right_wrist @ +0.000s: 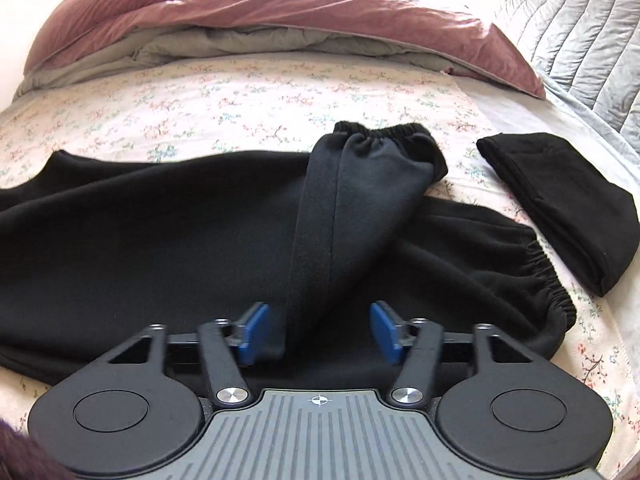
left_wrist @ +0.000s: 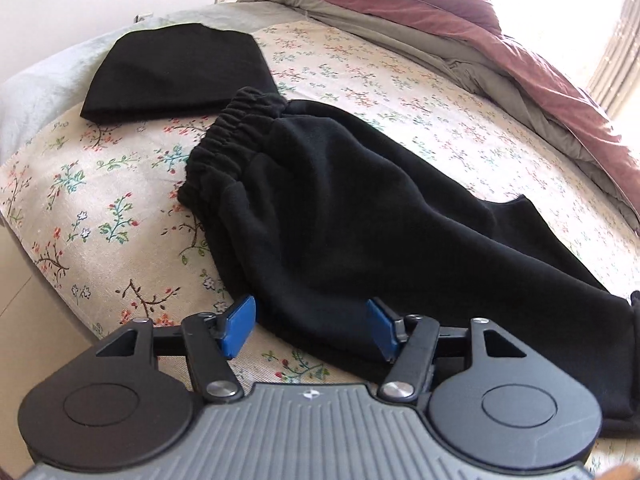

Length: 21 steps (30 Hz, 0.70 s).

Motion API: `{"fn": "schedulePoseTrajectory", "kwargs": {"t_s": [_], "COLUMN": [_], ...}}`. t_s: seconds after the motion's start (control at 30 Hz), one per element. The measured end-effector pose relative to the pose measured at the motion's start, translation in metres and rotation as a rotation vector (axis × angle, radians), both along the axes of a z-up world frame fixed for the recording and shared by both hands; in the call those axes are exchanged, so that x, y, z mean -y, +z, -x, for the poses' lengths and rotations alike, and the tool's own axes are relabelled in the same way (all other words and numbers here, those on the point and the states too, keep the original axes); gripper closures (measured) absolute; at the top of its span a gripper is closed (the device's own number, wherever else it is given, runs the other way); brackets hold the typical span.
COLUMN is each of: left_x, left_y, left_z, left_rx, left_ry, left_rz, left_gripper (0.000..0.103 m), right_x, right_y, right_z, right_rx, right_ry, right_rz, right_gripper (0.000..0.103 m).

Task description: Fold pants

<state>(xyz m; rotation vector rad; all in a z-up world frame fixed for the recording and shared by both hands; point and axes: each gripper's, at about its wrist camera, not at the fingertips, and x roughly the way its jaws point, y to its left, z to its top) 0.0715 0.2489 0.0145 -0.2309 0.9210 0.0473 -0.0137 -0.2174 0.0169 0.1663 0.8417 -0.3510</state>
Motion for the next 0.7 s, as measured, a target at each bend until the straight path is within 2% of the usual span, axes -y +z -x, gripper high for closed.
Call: {"fn": "schedulePoseTrajectory", "kwargs": {"t_s": [0.17, 0.33, 0.47, 0.57, 0.7], "left_x": [0.045, 0.109, 0.163, 0.202, 0.266], "left_y": [0.015, 0.02, 0.013, 0.005, -0.011], "left_z": [0.003, -0.004, -0.011, -0.014, -0.023], "left_rx": [0.028, 0.05, 0.026, 0.015, 0.007], "left_ry": [-0.118, -0.253, -0.364, -0.433, -0.545], "left_rz": [-0.019, -0.013, -0.001, 0.014, 0.037], "left_gripper": [0.018, 0.009, 0.005, 0.004, 0.003], "right_x": [0.026, 0.054, 0.078, 0.095, 0.115], "right_y": [0.019, 0.02, 0.008, -0.006, -0.01], "right_z": [-0.002, -0.012, -0.015, -0.015, -0.013], "right_rx": [0.028, 0.041, 0.055, 0.032, 0.028], "right_ry": [-0.02, -0.045, -0.062, -0.069, -0.015], "right_rz": [-0.027, -0.026, -0.036, -0.051, -0.079], "right_gripper": [0.022, 0.019, 0.018, 0.018, 0.018]}}
